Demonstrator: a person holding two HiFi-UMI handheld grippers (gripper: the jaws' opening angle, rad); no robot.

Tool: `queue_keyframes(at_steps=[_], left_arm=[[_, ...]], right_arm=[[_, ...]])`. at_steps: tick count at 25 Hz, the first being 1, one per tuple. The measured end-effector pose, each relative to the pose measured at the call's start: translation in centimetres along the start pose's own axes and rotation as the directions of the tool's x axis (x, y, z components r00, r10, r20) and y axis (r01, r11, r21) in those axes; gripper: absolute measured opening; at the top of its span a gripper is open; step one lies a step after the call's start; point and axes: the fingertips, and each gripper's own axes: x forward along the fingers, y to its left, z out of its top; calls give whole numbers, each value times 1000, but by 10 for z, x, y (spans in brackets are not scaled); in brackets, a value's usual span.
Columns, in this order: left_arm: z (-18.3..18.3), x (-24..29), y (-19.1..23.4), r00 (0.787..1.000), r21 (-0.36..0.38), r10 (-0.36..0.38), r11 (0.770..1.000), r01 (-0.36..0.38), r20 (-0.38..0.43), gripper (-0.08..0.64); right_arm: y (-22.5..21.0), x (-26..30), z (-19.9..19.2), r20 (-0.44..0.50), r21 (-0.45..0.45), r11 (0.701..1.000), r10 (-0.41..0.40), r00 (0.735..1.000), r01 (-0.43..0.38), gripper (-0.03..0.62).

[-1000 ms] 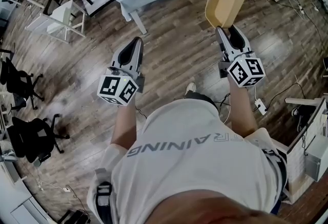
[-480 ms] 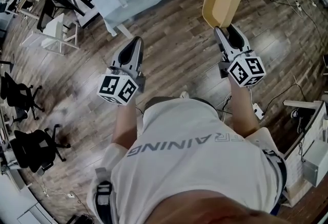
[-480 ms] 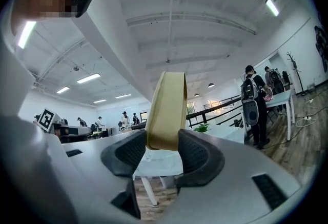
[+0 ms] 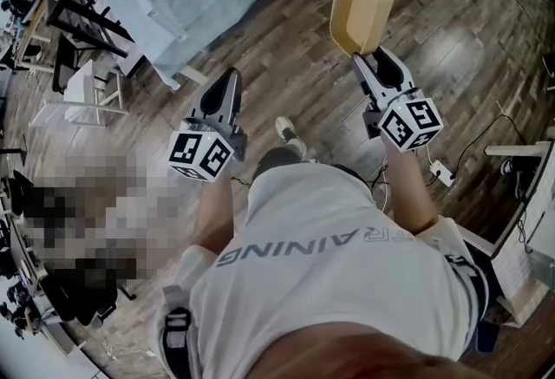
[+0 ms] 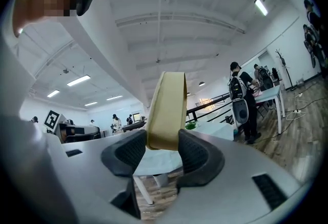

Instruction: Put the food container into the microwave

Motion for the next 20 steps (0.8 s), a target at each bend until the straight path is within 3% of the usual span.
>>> queue_keyframes(at_steps=[6,10,20], left_arm=[[-1,46,11,999,-16,-33,999,33,-8,41],[6,76,33,1000,-30,-27,999,27,-3,41],[26,137,98,999,-56,-19,998,18,-26,41]], right_arm=[[-29,21,-3,-21,9,1000,-26,999,26,212],[-41,54,3,-34,-21,1000,-9,999,8,212],[-67,144,2,-64,31,1000,-1,998,3,212]])
